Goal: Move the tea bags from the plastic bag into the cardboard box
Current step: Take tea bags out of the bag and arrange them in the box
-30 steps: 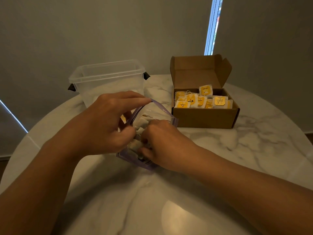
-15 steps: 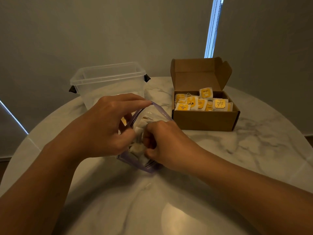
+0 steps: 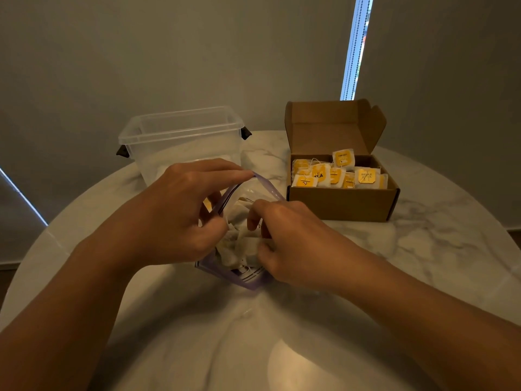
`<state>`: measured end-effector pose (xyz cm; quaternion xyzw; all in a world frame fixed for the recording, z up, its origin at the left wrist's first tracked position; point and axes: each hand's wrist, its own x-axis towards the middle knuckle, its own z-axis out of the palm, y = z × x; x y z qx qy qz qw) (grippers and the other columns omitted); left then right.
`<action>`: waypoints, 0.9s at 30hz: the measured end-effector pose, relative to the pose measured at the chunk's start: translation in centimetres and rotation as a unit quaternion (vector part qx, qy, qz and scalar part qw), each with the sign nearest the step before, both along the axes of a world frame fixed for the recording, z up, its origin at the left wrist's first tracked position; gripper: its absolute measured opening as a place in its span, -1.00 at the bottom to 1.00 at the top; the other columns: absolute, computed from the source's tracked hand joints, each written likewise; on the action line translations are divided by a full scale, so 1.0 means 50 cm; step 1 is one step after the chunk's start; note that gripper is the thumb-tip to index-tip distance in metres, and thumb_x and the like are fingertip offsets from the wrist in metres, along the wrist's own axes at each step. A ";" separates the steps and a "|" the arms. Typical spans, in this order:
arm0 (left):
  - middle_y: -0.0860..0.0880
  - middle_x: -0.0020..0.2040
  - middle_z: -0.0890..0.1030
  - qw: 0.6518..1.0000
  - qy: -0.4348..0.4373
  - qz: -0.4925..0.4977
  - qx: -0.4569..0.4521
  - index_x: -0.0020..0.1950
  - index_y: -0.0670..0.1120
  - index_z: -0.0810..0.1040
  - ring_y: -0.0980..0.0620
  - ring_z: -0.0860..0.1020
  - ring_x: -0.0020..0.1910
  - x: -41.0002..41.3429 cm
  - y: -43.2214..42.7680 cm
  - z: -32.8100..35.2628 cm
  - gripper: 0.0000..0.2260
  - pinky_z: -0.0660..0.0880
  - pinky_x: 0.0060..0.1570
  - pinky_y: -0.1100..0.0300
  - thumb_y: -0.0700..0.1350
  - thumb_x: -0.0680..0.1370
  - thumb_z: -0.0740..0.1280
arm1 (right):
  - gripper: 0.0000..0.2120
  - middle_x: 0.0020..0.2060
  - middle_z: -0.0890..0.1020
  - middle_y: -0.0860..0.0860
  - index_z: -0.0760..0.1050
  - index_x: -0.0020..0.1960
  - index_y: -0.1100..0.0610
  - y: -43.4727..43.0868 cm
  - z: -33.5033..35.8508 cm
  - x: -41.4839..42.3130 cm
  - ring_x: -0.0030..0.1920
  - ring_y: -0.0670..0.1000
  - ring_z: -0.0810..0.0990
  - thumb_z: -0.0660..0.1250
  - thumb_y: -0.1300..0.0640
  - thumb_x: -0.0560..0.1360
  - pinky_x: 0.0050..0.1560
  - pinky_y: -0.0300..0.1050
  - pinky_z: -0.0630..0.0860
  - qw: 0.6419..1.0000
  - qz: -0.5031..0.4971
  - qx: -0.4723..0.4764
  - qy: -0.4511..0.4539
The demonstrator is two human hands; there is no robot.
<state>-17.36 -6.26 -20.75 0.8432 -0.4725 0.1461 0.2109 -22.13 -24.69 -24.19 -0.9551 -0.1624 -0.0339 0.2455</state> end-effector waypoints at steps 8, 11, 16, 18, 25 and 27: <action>0.09 0.19 0.56 1.000 0.003 -0.006 -0.004 0.38 -0.03 0.49 0.24 0.55 -0.05 0.002 0.000 -0.003 -0.46 0.51 -0.25 0.46 0.01 0.40 0.19 | -0.57 0.11 0.52 -0.02 0.39 0.31 -0.06 0.009 -0.010 0.008 0.07 0.00 0.53 0.42 0.14 0.50 0.05 -0.06 0.60 1.000 -0.017 -0.013 0.009; 0.10 0.20 0.55 1.000 0.002 -0.003 -0.003 0.39 -0.02 0.48 0.22 0.55 -0.04 0.005 0.002 -0.003 -0.46 0.54 -0.24 0.42 0.01 0.40 0.18 | -0.61 0.07 0.53 -0.08 0.46 0.32 -0.06 -0.010 0.004 0.001 0.07 -0.06 0.53 0.41 0.14 0.52 0.02 -0.20 0.57 0.999 0.011 -0.031 0.005; 0.09 0.21 0.55 1.000 -0.004 0.002 0.002 0.39 -0.04 0.49 0.21 0.55 -0.04 0.005 0.002 -0.006 -0.46 0.55 -0.23 0.39 0.00 0.41 0.18 | -0.80 0.02 0.62 -0.05 0.61 0.16 0.03 -0.019 0.006 -0.012 -0.02 -0.08 0.56 0.35 0.13 0.55 -0.07 -0.28 0.56 0.995 0.067 -0.076 0.013; 0.10 0.22 0.55 1.000 0.001 0.006 -0.004 0.40 -0.03 0.49 0.19 0.55 -0.07 0.004 0.003 -0.007 -0.44 0.57 -0.26 0.35 0.01 0.40 0.17 | -0.85 -0.10 0.61 -0.10 0.63 0.09 0.00 -0.025 0.012 -0.014 -0.13 -0.13 0.55 0.35 0.09 0.54 -0.23 -0.35 0.47 0.995 0.069 -0.065 -0.006; 0.14 0.24 0.53 1.000 0.009 0.008 -0.014 0.42 -0.01 0.47 0.14 0.57 -0.06 0.006 0.006 -0.010 -0.42 0.57 -0.29 0.33 0.04 0.40 0.16 | -0.93 -0.17 0.70 -0.05 0.66 -0.05 0.06 -0.139 0.080 0.003 -0.12 -0.10 0.67 0.43 0.17 0.48 -0.11 -0.22 0.60 0.979 0.110 0.161 0.066; 0.17 0.23 0.53 1.000 0.008 0.004 -0.020 0.41 0.00 0.47 0.16 0.56 -0.05 0.006 0.007 -0.011 -0.43 0.54 -0.29 0.38 0.02 0.39 0.16 | -0.90 -0.19 0.71 0.02 0.65 -0.07 0.13 -0.186 0.097 0.013 -0.16 -0.05 0.67 0.45 0.20 0.41 -0.16 -0.22 0.57 0.961 0.091 0.257 0.039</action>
